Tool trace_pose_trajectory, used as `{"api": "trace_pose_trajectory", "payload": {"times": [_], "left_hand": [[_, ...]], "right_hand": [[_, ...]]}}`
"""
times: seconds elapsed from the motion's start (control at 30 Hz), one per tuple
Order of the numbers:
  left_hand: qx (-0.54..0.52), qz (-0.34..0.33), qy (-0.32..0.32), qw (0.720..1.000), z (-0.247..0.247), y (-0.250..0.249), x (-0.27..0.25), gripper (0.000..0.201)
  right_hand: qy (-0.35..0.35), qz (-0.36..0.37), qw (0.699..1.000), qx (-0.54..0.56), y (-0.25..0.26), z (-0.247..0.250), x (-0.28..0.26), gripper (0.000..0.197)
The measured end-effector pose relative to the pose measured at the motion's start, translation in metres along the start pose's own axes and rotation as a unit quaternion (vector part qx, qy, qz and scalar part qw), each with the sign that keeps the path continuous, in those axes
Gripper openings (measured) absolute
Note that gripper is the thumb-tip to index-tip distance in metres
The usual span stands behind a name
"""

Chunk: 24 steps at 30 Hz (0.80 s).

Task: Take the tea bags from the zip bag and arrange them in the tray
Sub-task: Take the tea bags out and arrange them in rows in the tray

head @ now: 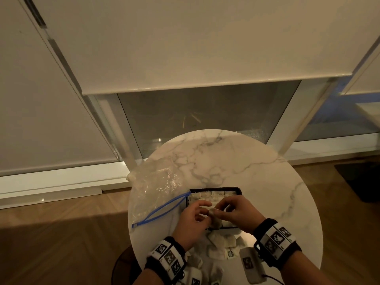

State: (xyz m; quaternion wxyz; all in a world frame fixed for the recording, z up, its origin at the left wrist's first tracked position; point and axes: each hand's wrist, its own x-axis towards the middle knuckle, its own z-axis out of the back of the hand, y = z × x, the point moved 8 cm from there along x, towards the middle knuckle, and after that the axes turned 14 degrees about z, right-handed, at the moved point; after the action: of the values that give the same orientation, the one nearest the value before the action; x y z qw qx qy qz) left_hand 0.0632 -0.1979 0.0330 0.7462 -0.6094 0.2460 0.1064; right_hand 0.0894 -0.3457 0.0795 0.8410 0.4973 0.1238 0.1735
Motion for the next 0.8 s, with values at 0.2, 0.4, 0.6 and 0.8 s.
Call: {"api": "trace_pose_trajectory", "payload": {"times": [0.2,0.4,0.6,0.8], "left_hand": [[0.015,-0.043,-0.051,0.998,0.026,-0.005,-0.009,0.039],[0.011,-0.050,-0.054,0.997,0.040,0.000,-0.008,0.032],[0.062,-0.059,-0.011,0.996,0.036,-0.011,-0.009,0.033],[0.099,-0.081,0.044,0.991,0.023,-0.035,-0.014,0.019]], "right_hand": [[-0.155,-0.042,0.979,-0.126,-0.013,0.025,0.003,0.012],[-0.121,-0.071,0.979,-0.148,-0.015,0.009,0.005,0.015],[-0.028,-0.002,0.989,-0.145,0.015,-0.012,0.013,0.005],[-0.024,0.037,0.992,-0.122,0.038,-0.015,0.016,0.010]]}}
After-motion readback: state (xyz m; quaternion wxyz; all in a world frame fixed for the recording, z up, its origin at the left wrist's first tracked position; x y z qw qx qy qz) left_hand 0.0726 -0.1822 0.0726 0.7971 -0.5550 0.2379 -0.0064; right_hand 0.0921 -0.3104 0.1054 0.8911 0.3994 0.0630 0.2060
